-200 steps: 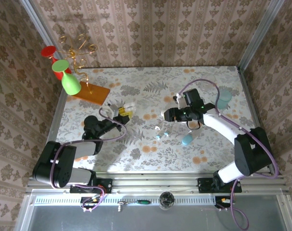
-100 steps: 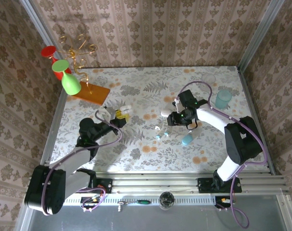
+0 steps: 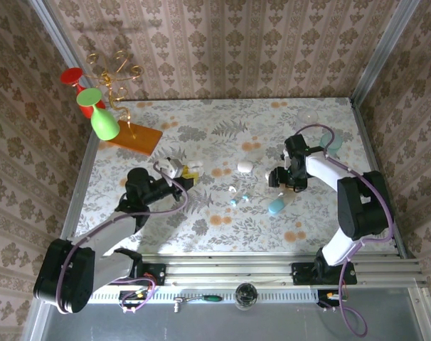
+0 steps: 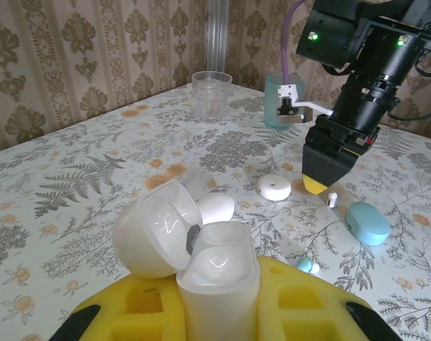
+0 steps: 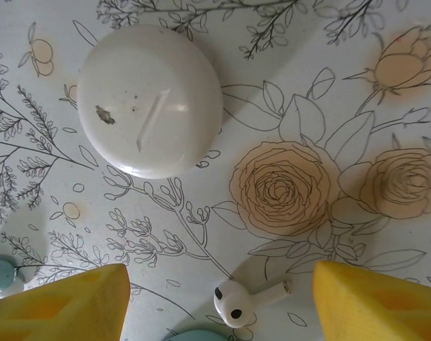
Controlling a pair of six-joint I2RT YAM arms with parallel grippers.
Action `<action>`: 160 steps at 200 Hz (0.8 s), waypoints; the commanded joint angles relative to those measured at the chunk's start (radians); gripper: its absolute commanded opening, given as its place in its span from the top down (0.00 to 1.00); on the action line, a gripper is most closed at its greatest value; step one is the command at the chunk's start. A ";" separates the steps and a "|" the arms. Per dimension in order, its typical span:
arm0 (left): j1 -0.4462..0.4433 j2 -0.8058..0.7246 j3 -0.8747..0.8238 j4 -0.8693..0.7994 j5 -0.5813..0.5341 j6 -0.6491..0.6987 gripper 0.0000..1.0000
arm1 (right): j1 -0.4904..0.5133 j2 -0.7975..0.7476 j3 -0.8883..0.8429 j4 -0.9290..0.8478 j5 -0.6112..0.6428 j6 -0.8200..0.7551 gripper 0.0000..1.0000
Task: Insert wireless bluetooth earbuds into charging case
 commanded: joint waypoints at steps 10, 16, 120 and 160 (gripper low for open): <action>-0.016 0.037 0.036 0.040 0.032 0.022 1.00 | -0.001 0.043 -0.011 0.044 -0.098 -0.014 0.30; -0.018 0.043 0.037 0.044 0.032 0.020 1.00 | -0.001 0.047 -0.014 0.049 -0.103 -0.017 0.30; -0.026 0.104 0.056 0.067 0.041 -0.009 1.00 | -0.004 -0.061 -0.154 0.010 -0.158 0.082 0.34; -0.027 0.149 0.077 0.096 0.060 -0.030 1.00 | 0.000 -0.152 -0.233 0.042 -0.217 0.135 0.35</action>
